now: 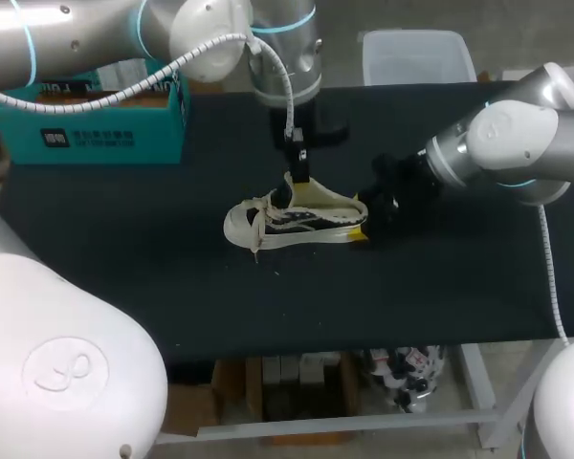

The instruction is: Open the shoe tongue, take the insole out of the shoe, put the insole back into the shoe, and pack the shoe into the shoebox

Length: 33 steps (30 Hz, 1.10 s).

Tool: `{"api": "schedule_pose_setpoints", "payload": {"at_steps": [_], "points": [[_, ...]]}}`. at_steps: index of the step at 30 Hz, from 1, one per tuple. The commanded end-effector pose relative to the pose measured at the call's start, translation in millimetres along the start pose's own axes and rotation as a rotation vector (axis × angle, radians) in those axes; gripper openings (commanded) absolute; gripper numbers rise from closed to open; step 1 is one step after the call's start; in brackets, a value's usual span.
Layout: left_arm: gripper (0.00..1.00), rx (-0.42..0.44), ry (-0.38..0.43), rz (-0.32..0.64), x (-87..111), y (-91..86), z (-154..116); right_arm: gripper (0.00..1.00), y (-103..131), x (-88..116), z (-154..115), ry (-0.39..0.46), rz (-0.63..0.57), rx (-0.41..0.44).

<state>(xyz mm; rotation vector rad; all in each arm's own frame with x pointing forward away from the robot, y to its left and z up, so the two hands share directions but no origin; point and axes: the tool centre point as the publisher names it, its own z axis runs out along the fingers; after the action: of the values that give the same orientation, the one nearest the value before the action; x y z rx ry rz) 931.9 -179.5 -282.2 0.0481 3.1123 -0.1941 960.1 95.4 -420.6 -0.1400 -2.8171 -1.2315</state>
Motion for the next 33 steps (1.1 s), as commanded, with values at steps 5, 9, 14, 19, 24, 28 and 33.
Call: {"api": "schedule_pose_setpoints", "payload": {"at_steps": [5, 9, 14, 19, 24, 28, 33], "points": [[0.0, -0.003, -0.004, 0.021, -6.2, -4.8, 26, 0.0, -1, 0, 0, 0.0, 0.0, -0.001], [0.0, -0.02, 0.018, 0.021, -7.8, -2.4, 39, 0.0, -1, 0, 0, 0.0, 0.0, -0.001], [0.0, -0.031, 0.028, 0.028, -4.8, 3.5, 51, 0.0, -1, 0, 0, 0.0, 0.0, -0.001], [0.0, -0.041, 0.032, 0.031, -0.1, 10.6, 61, 0.0, -1, 0, 0, 0.0, 0.0, -0.001], [0.0, -0.048, 0.066, 0.023, 4.5, 17.4, 69, 0.0, -1, 0, 0, 0.0, 0.0, -0.001], [0.0, -0.06, 0.089, 0.017, 9.3, 20.2, 80, 0.0, -1, 0, 0, 0.0, 0.0, -0.001], [0.0, -0.07, 0.102, 0.014, 12.2, 22.5, 87, 0.0, -1, 0, 0, 0.0, 0.0, -0.001]]}}
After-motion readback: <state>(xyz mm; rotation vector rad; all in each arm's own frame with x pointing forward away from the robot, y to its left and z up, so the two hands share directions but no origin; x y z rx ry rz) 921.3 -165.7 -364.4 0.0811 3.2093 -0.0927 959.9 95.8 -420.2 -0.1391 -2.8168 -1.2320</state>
